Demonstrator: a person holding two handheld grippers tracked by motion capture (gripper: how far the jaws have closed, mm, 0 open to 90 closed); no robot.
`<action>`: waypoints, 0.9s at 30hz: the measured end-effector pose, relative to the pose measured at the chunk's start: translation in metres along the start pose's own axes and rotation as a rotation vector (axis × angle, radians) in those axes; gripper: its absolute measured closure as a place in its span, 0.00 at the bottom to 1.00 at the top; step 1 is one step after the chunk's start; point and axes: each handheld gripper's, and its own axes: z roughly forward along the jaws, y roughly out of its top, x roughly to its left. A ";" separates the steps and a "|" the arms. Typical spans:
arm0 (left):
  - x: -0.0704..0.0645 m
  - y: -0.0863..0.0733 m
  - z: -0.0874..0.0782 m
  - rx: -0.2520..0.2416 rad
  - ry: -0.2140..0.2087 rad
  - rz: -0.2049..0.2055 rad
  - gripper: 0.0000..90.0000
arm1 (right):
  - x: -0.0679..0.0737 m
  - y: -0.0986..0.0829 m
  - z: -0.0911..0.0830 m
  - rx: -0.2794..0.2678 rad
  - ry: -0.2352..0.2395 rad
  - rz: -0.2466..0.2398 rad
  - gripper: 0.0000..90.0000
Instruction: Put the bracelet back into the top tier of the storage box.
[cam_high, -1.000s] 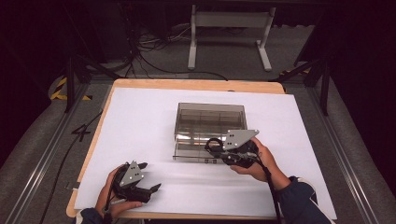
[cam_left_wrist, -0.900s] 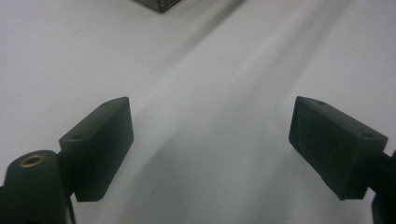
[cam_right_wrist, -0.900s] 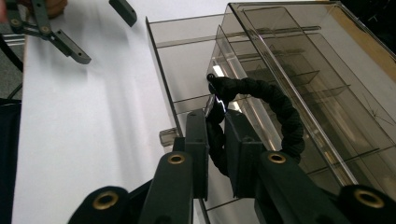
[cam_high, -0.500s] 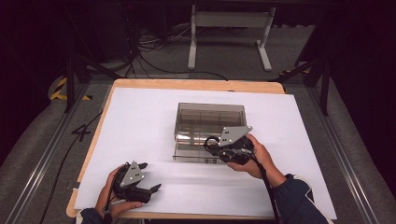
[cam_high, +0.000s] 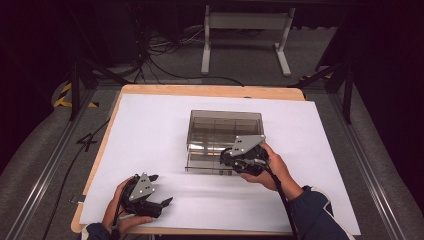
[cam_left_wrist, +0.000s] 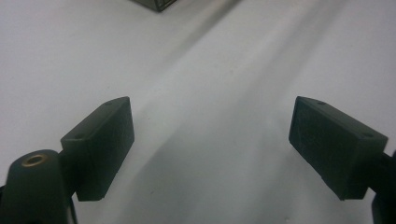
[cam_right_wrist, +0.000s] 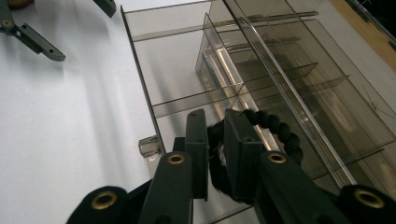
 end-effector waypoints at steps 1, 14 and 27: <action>0.000 0.000 0.000 0.001 0.000 0.001 0.17 | 0.000 0.000 0.000 0.000 0.001 0.002 0.90; 0.000 0.000 0.000 0.005 0.001 0.006 0.17 | -0.006 -0.004 -0.017 -0.062 -0.049 0.023 0.92; 0.001 0.000 0.000 -0.003 -0.002 -0.005 0.27 | -0.029 -0.027 -0.044 -0.134 -0.132 0.094 0.93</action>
